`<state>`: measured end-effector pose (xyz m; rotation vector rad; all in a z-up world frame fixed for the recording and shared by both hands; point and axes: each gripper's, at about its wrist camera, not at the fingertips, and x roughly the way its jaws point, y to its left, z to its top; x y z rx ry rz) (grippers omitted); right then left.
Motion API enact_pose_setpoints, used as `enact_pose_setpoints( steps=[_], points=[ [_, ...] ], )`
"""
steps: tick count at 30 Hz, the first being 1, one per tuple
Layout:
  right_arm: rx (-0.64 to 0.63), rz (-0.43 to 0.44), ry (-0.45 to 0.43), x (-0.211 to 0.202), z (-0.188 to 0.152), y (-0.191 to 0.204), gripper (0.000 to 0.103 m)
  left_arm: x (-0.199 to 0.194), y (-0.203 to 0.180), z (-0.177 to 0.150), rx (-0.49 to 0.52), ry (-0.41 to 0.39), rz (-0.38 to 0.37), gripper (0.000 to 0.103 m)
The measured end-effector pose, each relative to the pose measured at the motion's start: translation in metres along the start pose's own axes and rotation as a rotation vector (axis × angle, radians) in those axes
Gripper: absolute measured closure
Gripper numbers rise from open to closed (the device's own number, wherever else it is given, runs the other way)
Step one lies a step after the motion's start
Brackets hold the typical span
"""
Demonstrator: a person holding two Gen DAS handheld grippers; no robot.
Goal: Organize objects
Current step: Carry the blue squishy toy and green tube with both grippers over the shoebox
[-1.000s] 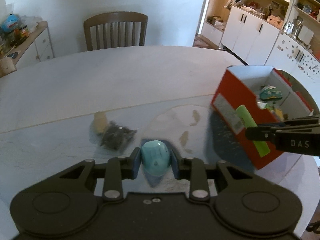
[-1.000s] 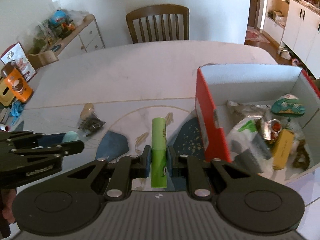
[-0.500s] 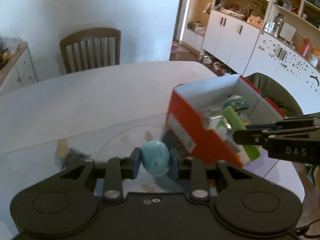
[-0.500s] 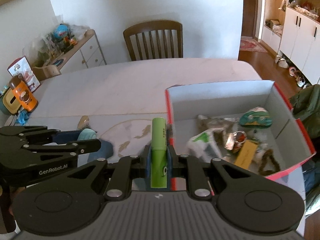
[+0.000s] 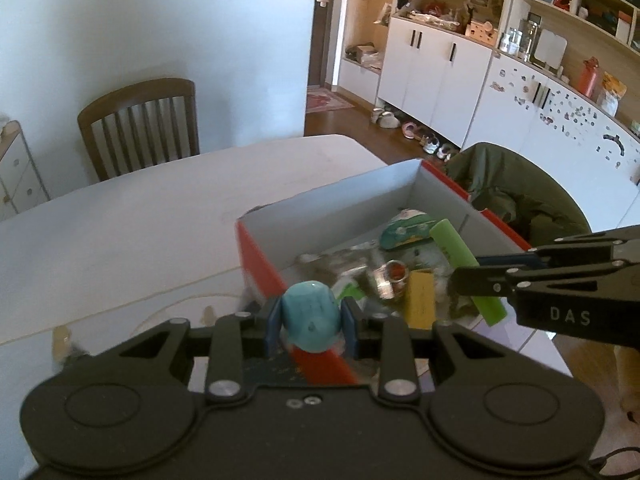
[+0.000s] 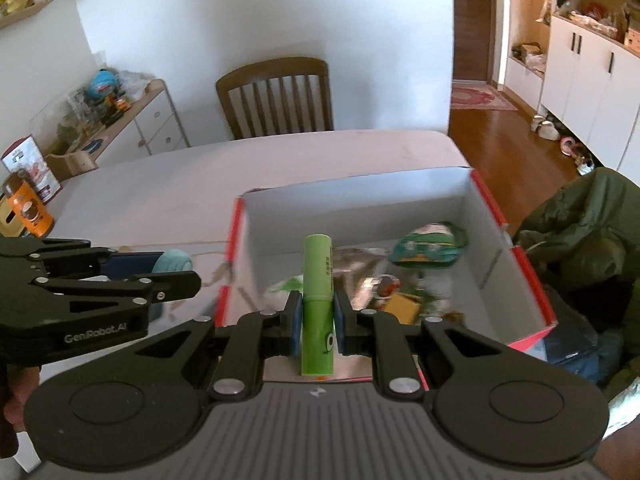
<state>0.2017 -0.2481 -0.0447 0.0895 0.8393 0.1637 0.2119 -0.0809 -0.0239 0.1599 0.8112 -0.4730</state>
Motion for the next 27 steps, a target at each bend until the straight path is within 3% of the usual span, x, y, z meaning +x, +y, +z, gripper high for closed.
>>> enact_pose_setpoints(
  steps=[13,27],
  points=[
    [0.058,-0.068,0.015,0.02,0.005,-0.09,0.087,0.044,-0.05,0.027,0.054,0.029,-0.003,0.073],
    [0.026,-0.051,0.066,0.064,0.015,-0.116,0.087,0.117,-0.082,0.032,0.098,0.157,-0.011,0.074]
  ],
)
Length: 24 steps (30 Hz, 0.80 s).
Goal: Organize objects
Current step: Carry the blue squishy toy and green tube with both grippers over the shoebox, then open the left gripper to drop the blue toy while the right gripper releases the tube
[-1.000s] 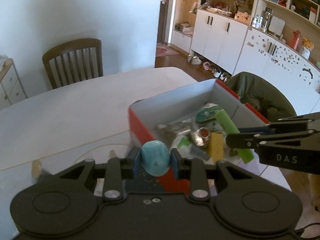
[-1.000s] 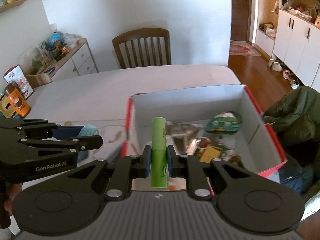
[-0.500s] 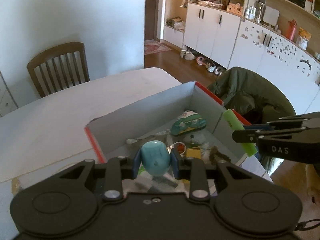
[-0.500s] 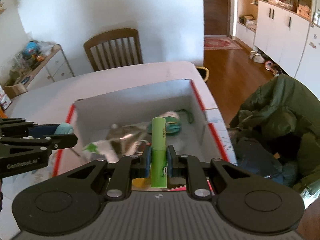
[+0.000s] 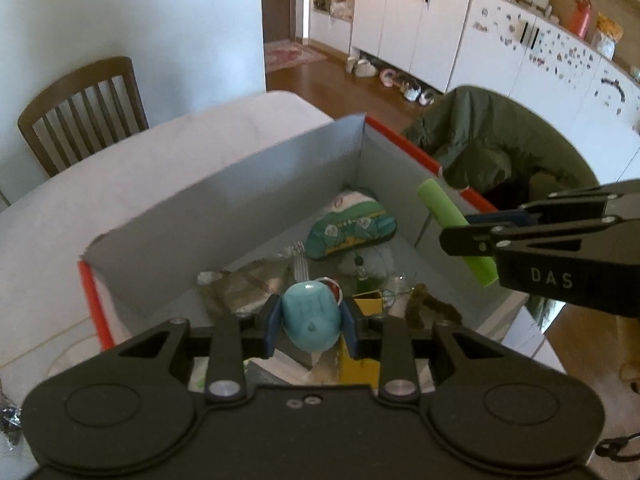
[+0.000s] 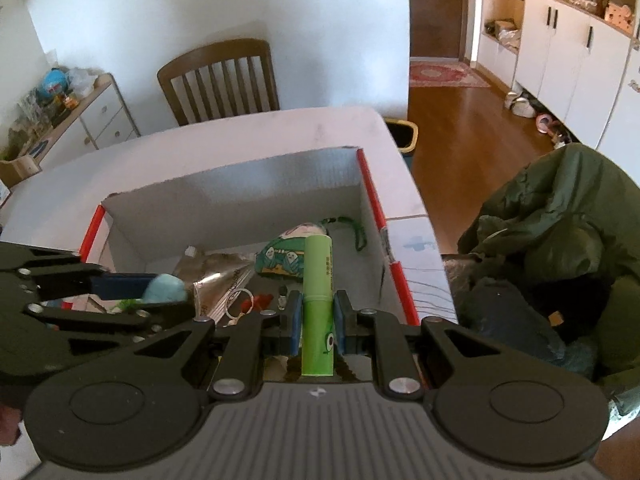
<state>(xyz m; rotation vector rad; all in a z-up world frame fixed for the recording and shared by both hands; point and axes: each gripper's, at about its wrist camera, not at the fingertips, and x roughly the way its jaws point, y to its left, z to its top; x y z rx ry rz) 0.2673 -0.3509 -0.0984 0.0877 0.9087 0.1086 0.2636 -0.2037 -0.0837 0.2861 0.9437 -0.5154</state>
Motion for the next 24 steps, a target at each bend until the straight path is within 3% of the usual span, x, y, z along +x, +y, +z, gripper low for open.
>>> enact_pose_setpoints(
  steps=[12,24],
  points=[
    [-0.064,0.046,0.087,0.037,-0.007,0.017,0.087,0.035,0.001,-0.003,-0.003,0.086,0.023,0.074],
    [-0.06,0.031,0.136,0.052,-0.013,0.01,0.087,0.052,0.004,-0.009,-0.001,0.148,0.02,0.074]
  ],
)
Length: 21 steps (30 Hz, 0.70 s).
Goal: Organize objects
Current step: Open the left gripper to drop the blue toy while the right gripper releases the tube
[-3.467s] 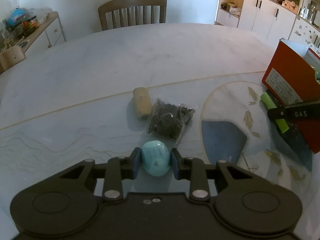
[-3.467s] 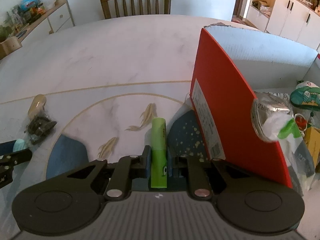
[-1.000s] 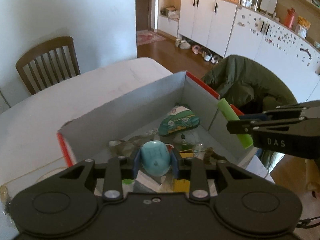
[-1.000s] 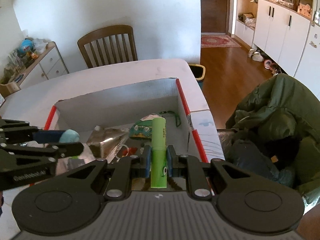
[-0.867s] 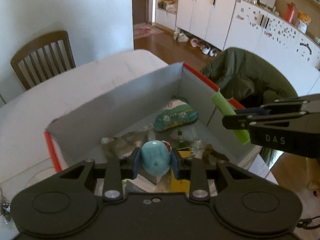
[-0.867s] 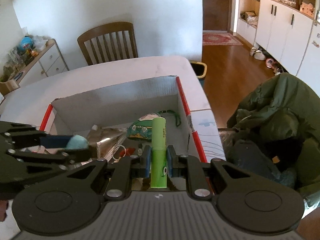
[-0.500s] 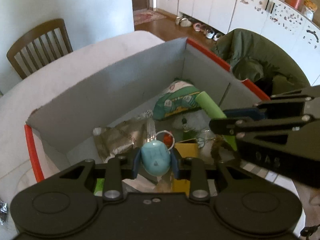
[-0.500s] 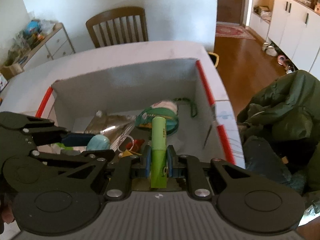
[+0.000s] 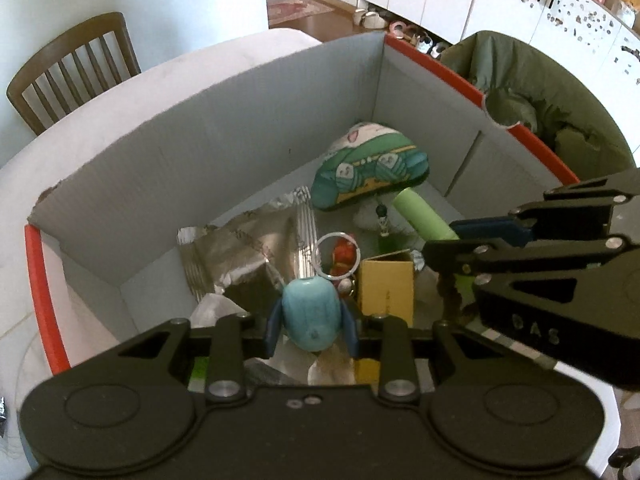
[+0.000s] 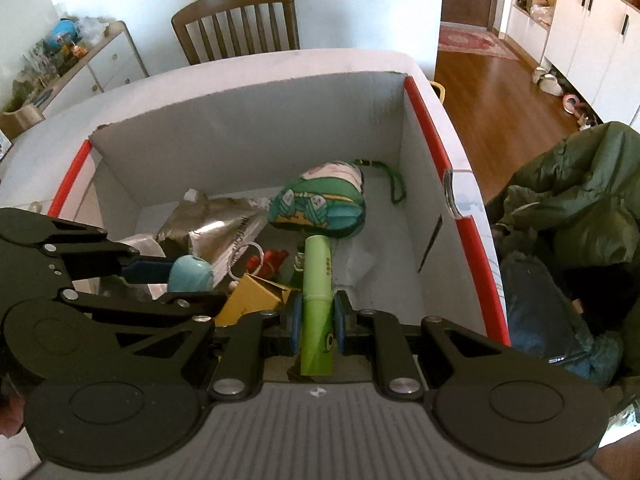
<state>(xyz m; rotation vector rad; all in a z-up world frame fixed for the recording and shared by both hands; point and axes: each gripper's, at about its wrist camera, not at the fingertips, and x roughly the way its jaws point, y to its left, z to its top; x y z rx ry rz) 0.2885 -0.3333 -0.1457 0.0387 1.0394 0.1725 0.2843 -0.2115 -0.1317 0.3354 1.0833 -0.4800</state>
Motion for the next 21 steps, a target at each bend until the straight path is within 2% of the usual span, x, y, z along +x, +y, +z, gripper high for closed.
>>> enact_pose_setpoints(
  steps=[6,12,21],
  points=[
    [0.005,0.007,0.02,0.0,-0.003,-0.003,0.087,0.006,0.003,0.001,-0.012,0.046,-0.013,0.073],
    [0.012,0.009,0.019,-0.006,-0.006,-0.006,0.087,0.005,0.004,0.001,-0.011,0.054,-0.018,0.067],
    [-0.012,0.004,-0.001,-0.025,-0.011,-0.006,0.086,-0.011,0.007,-0.006,-0.031,0.0,-0.034,0.048]
  ],
)
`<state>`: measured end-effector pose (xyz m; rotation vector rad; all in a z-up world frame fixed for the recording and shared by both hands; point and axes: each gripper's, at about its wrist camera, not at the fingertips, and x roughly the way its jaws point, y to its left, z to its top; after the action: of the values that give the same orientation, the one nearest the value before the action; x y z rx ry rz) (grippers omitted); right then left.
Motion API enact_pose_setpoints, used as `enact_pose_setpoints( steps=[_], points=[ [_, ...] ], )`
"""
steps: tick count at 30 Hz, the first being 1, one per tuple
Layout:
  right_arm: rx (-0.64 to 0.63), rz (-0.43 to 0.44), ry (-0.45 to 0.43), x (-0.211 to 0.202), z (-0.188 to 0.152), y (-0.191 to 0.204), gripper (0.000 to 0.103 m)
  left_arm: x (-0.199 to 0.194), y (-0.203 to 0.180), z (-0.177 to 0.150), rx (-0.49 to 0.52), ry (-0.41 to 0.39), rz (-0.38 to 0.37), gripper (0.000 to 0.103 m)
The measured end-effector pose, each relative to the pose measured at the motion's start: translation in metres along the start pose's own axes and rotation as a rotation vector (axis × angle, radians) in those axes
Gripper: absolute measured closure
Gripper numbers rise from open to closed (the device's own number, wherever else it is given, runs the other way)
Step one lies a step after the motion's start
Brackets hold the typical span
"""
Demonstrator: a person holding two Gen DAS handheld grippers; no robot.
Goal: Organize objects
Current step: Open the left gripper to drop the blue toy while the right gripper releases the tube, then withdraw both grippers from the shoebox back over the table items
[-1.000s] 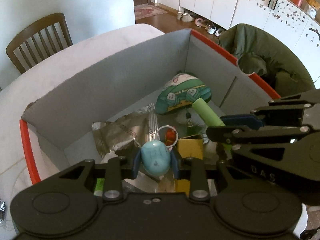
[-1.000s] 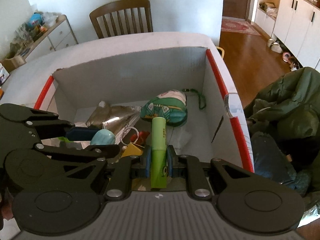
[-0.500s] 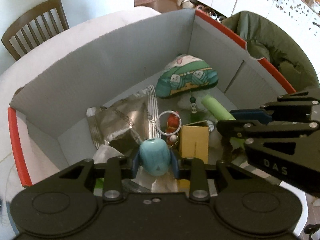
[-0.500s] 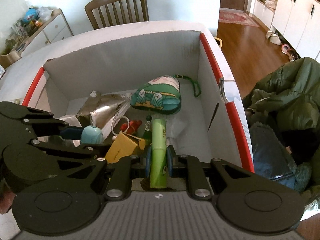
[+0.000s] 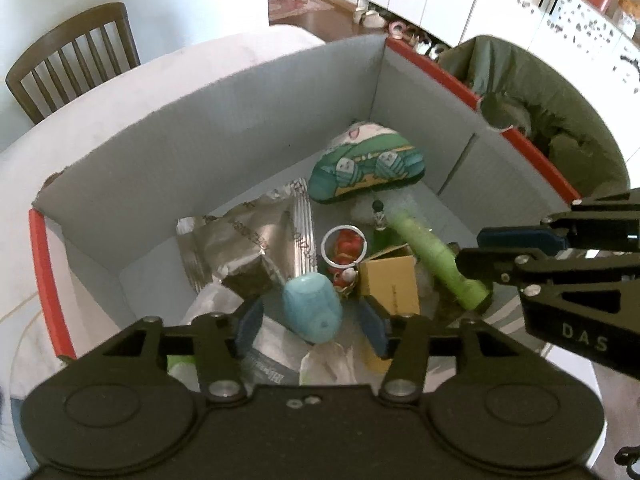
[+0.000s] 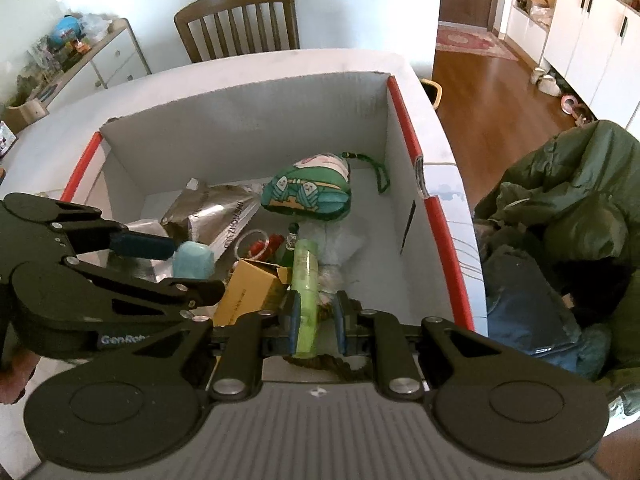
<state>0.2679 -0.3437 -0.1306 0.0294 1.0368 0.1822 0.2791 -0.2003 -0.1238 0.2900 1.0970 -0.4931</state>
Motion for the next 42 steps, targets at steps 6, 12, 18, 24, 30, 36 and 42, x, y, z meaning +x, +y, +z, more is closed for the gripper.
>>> enact_pose_setpoints(
  steps=[6,12,18,24,30,36,42],
  points=[
    [0.007,-0.004,-0.027,-0.017,-0.002,-0.001,0.08,-0.017,-0.004,-0.002,-0.016,-0.054,-0.032,0.044],
    [0.019,-0.005,-0.06,-0.036,-0.002,0.005,0.08,-0.05,0.006,-0.01,-0.036,-0.113,-0.062,0.04],
    [0.011,0.001,-0.113,-0.059,-0.003,0.019,0.056,-0.076,0.008,-0.015,-0.035,-0.185,-0.069,0.035],
    [0.007,0.013,-0.158,-0.081,-0.004,0.038,0.05,-0.103,0.022,-0.024,-0.035,-0.245,-0.062,0.031],
    [0.009,0.034,-0.187,-0.096,-0.001,0.062,0.045,-0.129,0.048,-0.04,-0.059,-0.295,-0.051,0.027],
    [0.003,0.064,-0.215,-0.107,-0.001,0.095,0.042,-0.155,0.08,-0.059,-0.079,-0.337,-0.032,0.024],
    [-0.009,0.08,-0.239,-0.111,-0.001,0.131,0.037,-0.174,0.116,-0.078,-0.102,-0.363,-0.017,0.021]
  ],
)
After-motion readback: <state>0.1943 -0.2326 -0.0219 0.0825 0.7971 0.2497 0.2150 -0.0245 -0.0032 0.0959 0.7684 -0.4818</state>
